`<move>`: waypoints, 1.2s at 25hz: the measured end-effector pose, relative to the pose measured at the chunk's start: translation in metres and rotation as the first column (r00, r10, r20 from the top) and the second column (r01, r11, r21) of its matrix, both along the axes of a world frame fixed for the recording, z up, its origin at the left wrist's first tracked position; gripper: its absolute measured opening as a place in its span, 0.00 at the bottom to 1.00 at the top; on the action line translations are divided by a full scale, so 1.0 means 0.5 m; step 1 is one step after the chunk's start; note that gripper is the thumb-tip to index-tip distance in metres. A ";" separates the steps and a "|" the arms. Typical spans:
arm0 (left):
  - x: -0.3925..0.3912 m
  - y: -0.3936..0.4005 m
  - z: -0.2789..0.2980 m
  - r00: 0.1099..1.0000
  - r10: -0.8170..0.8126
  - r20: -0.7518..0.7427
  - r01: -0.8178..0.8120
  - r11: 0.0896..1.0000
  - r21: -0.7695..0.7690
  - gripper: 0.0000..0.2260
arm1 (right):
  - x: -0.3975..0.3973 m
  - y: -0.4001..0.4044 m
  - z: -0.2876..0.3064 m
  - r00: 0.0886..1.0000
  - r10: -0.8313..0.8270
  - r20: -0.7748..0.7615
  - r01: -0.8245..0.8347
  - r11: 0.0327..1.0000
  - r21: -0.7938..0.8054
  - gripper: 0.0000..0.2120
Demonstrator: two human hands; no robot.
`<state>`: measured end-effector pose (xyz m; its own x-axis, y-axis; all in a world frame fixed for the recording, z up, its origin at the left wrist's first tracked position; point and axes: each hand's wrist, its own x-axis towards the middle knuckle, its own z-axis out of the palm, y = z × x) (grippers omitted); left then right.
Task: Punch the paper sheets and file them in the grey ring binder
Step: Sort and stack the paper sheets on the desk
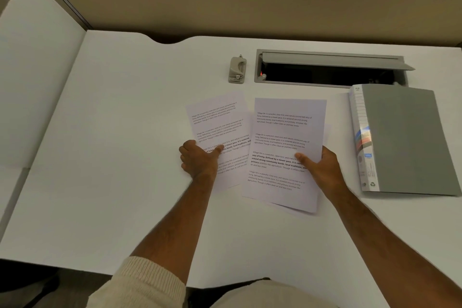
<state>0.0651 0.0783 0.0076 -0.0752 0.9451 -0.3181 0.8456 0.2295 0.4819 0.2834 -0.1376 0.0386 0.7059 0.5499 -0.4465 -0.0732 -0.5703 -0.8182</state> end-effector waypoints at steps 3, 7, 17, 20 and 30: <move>-0.004 0.004 0.003 1.000 -0.005 -0.019 0.004 1.000 -0.029 0.37 | 0.001 -0.004 0.001 1.000 0.003 0.009 -0.003 1.000 -0.005 0.25; -0.005 0.014 0.006 0.998 -0.007 -0.055 0.001 0.995 -0.104 0.38 | 0.002 -0.007 0.004 1.000 0.007 0.013 -0.007 1.000 -0.011 0.25; -0.066 0.002 0.080 0.948 0.002 0.319 0.021 0.997 -0.070 0.09 | -0.009 -0.016 0.025 1.000 0.018 0.013 -0.018 1.000 0.024 0.21; -0.092 -0.010 0.131 0.943 -0.085 0.323 0.094 0.995 -0.014 0.09 | -0.018 -0.022 0.034 0.999 0.036 0.010 -0.036 0.997 0.061 0.18; -0.167 -0.068 0.273 0.784 -0.099 0.613 0.134 0.991 -0.012 0.18 | -0.066 -0.052 0.059 0.999 0.048 -0.003 -0.047 0.994 0.103 0.19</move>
